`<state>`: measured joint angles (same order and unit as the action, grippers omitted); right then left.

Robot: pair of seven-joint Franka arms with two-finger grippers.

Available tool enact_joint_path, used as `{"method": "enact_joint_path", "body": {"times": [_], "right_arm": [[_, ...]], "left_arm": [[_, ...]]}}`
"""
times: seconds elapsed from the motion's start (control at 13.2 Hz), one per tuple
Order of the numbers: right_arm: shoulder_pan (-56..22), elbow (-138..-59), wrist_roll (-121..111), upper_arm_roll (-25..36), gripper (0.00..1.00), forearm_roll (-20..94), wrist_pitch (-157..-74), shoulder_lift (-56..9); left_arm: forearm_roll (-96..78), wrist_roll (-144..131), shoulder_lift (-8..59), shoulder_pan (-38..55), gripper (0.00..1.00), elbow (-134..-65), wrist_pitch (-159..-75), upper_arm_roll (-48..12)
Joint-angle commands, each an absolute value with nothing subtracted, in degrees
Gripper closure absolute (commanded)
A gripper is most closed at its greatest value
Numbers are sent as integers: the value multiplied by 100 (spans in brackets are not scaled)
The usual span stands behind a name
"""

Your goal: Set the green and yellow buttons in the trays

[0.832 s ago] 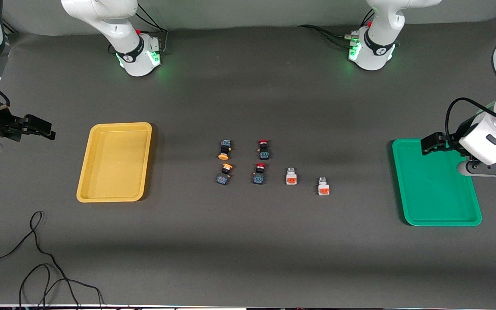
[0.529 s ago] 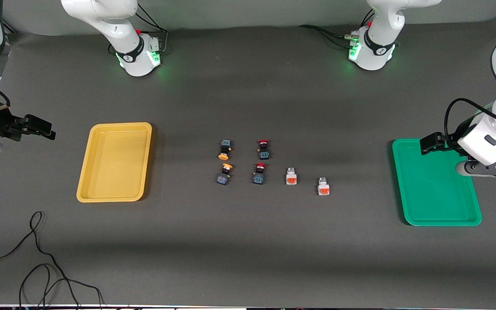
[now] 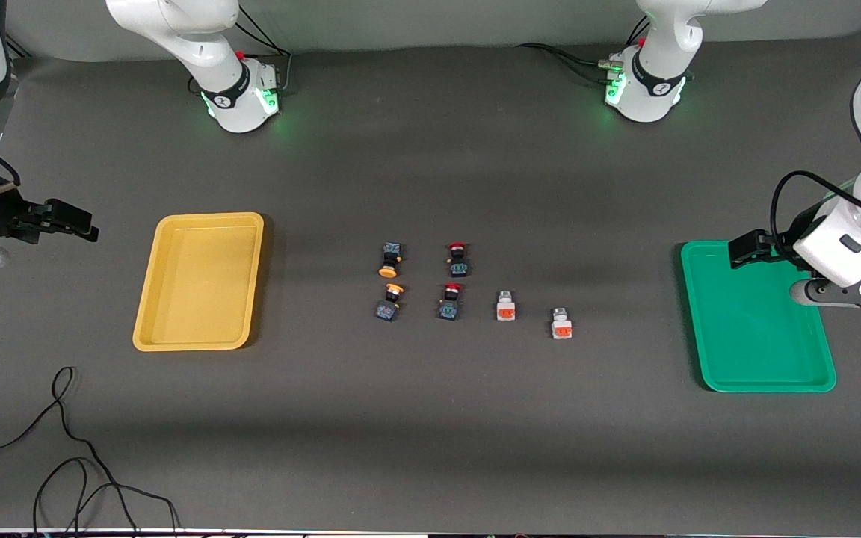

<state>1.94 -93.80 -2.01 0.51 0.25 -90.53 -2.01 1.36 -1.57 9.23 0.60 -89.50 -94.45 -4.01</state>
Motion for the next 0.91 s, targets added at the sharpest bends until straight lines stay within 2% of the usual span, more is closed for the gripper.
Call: {"method": "enact_joint_path", "body": {"times": [0.0, 0.38, 0.68, 0.83], "right_arm": [[-60, -9501, -19, 35, 0, -44, -8956, -115], [-1052, -9703, 1376, 35, 0, 131, -9105, -62], [-2264, -9975, 3160, 35, 0, 229, -9588, -53], [-2897, -10072, 4012, 35, 0, 229, -9930, -123]], "left_arm": [[88, -88, 888, 62, 0, -8956, -9255, -369], [97, -88, 888, 62, 0, -8947, -9237, -369], [79, -62, 905, 62, 2, -8939, -9237, -369], [62, -88, 966, 79, 12, -8825, -9299, -387]]}}
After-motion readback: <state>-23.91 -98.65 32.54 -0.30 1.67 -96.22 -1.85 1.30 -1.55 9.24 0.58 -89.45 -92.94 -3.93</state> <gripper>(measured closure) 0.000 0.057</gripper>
